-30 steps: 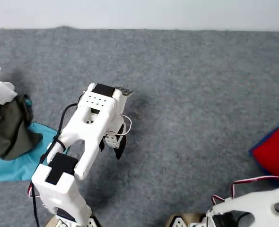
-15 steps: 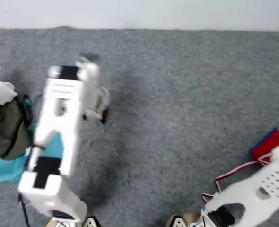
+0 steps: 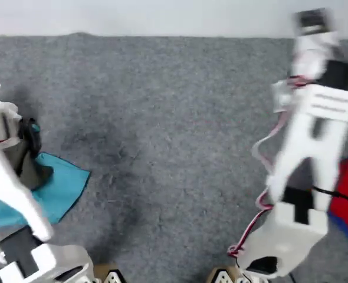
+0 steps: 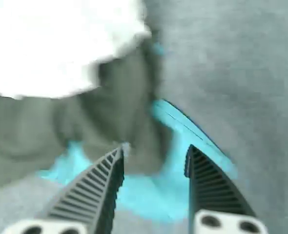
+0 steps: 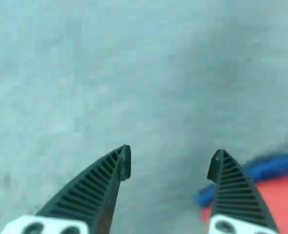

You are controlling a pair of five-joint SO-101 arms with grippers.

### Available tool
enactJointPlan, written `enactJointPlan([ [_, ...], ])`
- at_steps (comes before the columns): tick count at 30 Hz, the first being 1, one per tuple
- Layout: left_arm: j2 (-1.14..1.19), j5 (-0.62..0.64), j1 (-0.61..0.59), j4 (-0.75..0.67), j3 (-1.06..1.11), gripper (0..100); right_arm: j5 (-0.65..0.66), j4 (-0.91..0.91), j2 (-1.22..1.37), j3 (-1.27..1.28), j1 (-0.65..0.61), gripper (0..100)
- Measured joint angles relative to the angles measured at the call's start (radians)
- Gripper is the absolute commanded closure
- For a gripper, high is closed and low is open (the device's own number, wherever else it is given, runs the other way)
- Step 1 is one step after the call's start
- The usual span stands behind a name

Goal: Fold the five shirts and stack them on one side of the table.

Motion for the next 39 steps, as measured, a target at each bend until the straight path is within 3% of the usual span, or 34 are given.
enactJointPlan([
  [4,0.063,-0.009,-0.115,-0.227,-0.006,80,0.000,0.000,-0.023,0.192,-0.095,73.2],
  [11,0.276,-0.064,-0.124,-0.528,-0.006,80,0.000,0.000,-0.029,0.308,-0.092,73.2],
  [17,0.497,-0.118,-0.109,-0.640,-0.026,98,0.000,0.000,-0.029,0.311,0.017,73.2],
  [24,0.601,-0.164,-0.071,-0.505,-0.238,99,0.000,0.000,-0.029,0.341,0.106,73.2],
  [32,0.609,-0.167,0.110,-0.021,-0.707,99,0.000,0.000,-0.029,0.496,0.101,73.2],
  [39,0.539,-0.118,0.281,0.032,-0.819,99,0.000,0.000,-0.029,0.549,0.101,73.2],
])
